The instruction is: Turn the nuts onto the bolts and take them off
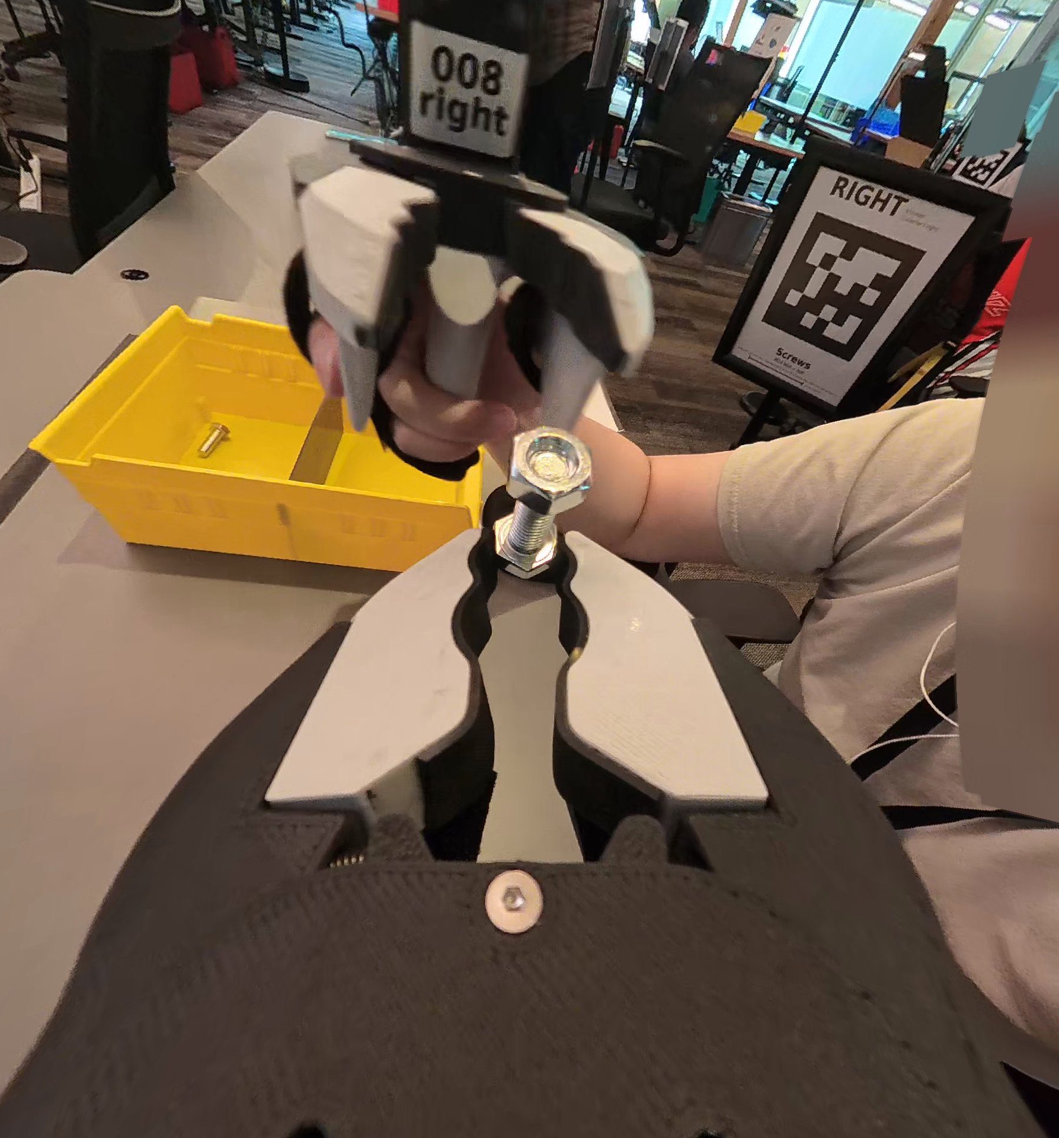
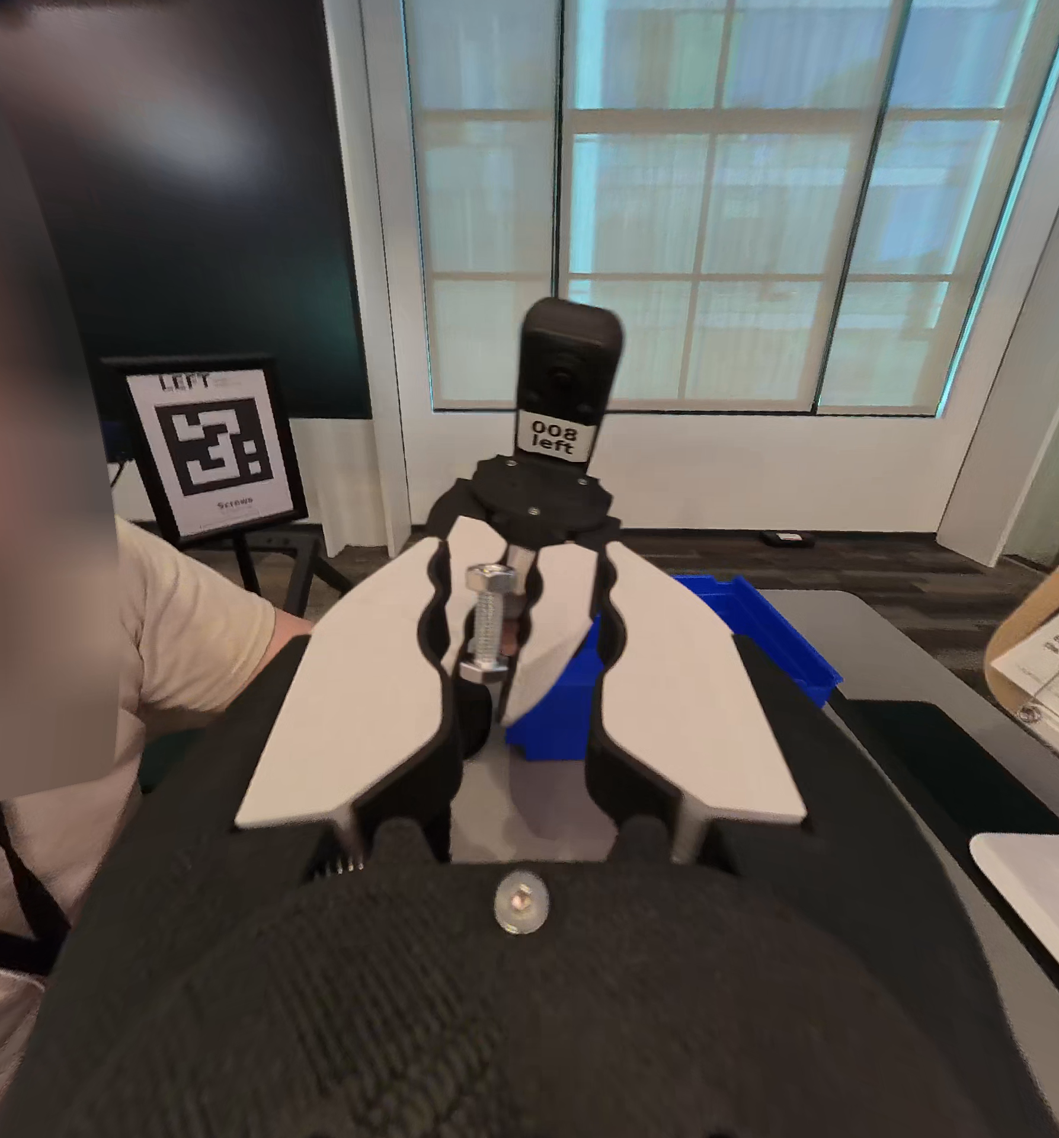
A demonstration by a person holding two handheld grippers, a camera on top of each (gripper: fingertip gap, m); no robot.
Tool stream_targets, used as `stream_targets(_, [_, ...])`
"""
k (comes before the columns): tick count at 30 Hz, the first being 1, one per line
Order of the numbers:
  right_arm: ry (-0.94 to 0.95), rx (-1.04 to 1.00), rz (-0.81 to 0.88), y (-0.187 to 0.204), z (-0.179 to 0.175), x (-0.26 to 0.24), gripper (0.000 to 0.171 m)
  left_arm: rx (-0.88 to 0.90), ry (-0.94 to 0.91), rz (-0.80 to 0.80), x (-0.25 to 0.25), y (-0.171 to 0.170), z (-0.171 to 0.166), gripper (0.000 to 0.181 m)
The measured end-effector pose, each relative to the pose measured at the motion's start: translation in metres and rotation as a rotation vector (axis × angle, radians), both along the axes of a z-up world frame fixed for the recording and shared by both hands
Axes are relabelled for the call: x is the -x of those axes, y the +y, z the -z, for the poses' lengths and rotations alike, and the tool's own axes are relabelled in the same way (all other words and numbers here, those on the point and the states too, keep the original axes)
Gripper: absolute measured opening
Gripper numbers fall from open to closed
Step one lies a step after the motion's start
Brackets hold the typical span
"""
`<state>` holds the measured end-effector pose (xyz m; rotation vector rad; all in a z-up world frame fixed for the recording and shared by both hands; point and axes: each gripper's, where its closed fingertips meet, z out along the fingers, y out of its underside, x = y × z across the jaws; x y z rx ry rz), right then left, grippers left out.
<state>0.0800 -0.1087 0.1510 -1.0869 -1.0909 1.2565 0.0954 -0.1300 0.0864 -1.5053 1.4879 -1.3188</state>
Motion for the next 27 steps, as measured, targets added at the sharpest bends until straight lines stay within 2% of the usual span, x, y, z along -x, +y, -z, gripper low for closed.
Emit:
stream_targets(3, [-0.066,-0.048,0.017,-0.006,0.009,0.013,0.048,0.01,0.002,0.006,-0.002,-0.001,0.002,0.018])
stream_targets(6, [-0.063,-0.032,0.078,0.012,0.012,0.005,0.05,0.01,0.004,0.007,-0.001,-0.001,0.001,0.018])
stream_targets(7, [-0.045,-0.002,0.093,0.02,0.01,-0.002,0.044,0.008,0.0,0.004,-0.001,-0.001,0.0,0.018])
stream_targets(9, [-0.025,0.031,0.127,0.032,0.009,-0.013,0.043,0.017,-0.017,0.015,0.001,-0.003,-0.004,0.018])
stream_targets(13, [-0.012,-0.001,0.048,0.01,0.0,-0.01,0.045,0.001,-0.006,-0.006,0.003,0.001,-0.003,0.018])
stream_targets(16, [-0.078,-0.044,0.033,-0.004,0.007,0.006,0.047,0.014,-0.01,-0.003,0.001,0.001,-0.002,0.018])
stream_targets(21, [-0.094,-0.025,0.078,0.009,0.014,0.007,0.049,0.006,-0.003,0.002,0.001,-0.002,-0.002,0.018])
stream_targets(24, [-0.032,0.069,0.134,0.031,0.008,-0.007,0.039,0.009,-0.013,0.007,0.002,-0.003,-0.005,0.018])
stream_targets(27, [0.004,0.067,0.029,0.013,0.001,-0.007,0.041,0.004,-0.006,-0.003,0.003,0.0,-0.004,0.018])
